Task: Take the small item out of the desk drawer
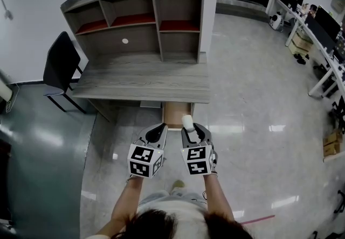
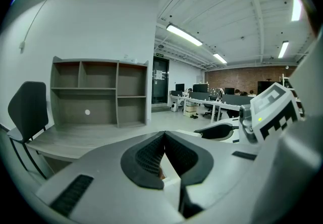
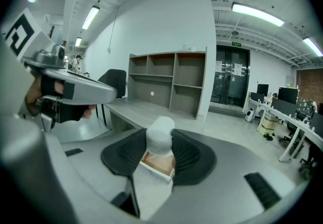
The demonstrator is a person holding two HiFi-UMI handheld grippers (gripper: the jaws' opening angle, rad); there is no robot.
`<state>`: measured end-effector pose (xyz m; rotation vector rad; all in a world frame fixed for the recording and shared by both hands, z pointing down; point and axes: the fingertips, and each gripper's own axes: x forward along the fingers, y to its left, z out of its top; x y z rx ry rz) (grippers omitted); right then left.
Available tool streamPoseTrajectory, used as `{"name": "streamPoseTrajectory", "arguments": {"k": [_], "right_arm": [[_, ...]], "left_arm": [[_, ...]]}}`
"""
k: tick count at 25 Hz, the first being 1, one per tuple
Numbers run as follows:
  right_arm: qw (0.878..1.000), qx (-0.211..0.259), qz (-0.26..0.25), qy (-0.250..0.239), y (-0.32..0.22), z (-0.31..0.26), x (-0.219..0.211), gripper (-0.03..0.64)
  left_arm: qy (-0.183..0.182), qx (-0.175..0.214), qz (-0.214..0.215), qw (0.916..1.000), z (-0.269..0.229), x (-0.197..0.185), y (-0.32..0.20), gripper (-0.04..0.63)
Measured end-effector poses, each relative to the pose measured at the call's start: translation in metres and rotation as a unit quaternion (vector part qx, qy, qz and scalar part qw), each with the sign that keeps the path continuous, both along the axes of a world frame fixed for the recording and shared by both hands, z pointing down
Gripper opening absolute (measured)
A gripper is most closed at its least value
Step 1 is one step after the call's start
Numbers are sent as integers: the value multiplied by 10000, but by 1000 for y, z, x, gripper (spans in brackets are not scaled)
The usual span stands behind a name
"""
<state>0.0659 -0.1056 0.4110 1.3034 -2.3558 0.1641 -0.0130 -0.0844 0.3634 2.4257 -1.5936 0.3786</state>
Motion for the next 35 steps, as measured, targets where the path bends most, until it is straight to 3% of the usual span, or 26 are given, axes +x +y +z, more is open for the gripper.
{"name": "streamPoseTrajectory", "arguments": {"k": [22,35], "right_arm": [[9966,729,390,71,76,-65,-12,170],[9913,1244,401,-142,128,-105,-27,170]], "left_arm": [[104,446,277,9986,-46,-26,63,15],[206,723,277,9968,-68,-41,113,16]]}}
